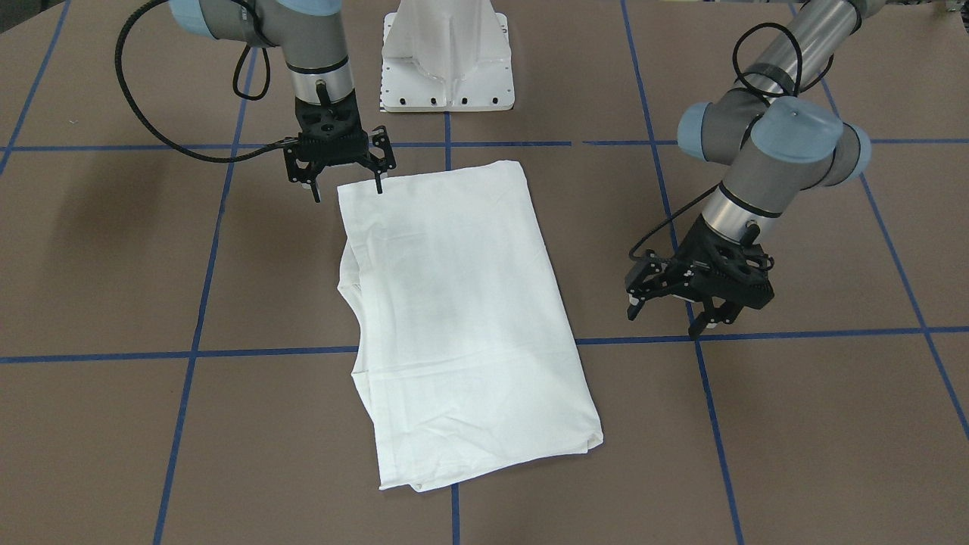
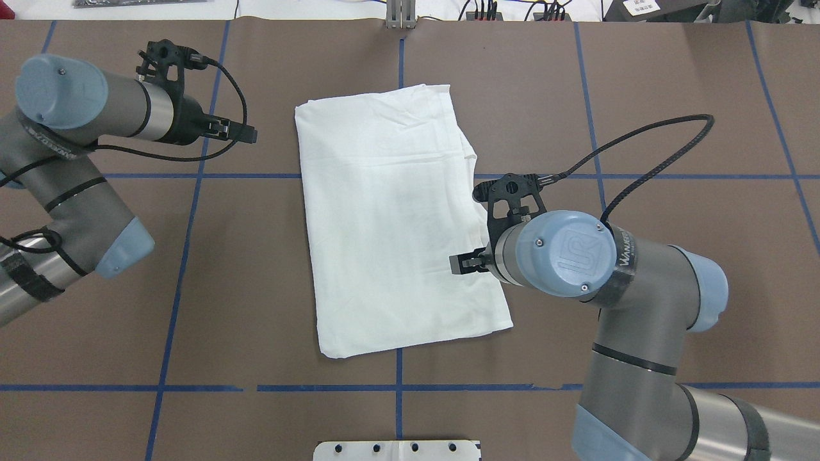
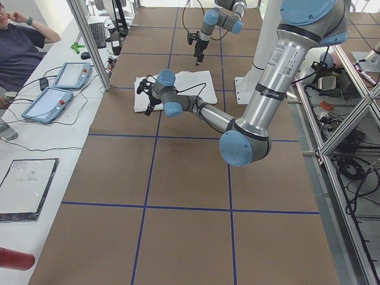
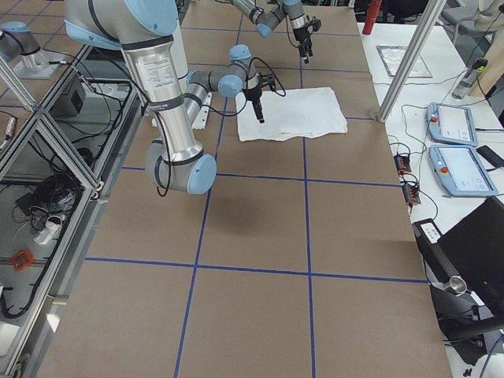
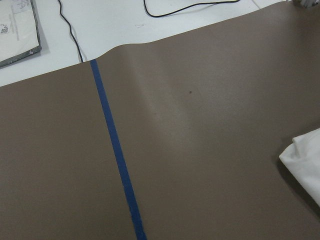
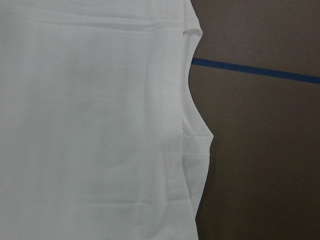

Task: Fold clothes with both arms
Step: 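Move both grippers to the shirt edge nearest the robot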

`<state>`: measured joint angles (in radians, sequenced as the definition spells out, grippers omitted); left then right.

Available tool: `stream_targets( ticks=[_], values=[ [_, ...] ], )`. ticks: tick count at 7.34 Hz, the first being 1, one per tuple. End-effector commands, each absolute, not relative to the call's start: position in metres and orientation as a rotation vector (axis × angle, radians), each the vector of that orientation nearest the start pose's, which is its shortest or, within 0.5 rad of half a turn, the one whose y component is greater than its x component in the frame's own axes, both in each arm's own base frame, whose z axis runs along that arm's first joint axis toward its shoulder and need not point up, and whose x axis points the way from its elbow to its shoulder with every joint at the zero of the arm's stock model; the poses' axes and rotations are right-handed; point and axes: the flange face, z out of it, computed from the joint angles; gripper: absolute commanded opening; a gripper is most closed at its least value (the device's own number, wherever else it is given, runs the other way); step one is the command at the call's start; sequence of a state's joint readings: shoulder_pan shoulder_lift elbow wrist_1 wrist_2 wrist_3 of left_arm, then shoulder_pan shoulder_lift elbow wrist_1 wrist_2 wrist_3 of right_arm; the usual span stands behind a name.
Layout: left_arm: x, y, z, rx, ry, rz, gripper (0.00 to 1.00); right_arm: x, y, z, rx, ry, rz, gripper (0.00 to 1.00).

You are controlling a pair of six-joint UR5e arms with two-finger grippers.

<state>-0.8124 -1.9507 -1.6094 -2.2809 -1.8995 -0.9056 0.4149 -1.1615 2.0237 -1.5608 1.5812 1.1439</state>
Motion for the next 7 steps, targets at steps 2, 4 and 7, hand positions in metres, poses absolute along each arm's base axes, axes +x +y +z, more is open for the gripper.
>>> stream_targets(
  ticks=[2, 4, 7],
  values=[
    [0.405, -0.397, 0.289, 0.332, 1.13, -0.043, 1.0, -0.417, -0.328, 0.305, 0.349, -0.963, 0.087, 1.0],
    [0.457, -0.328, 0.273, 0.239, 1.071, -0.121, 1.0, -0.408, -0.324, 0.316, 0.345, -0.975, 0.114, 1.0],
    [0.536, -0.275, 0.281, 0.154, 1.044, -0.145, 1.0, -0.41, -0.325, 0.317, 0.344, -0.973, 0.113, 1.0]
  ],
)
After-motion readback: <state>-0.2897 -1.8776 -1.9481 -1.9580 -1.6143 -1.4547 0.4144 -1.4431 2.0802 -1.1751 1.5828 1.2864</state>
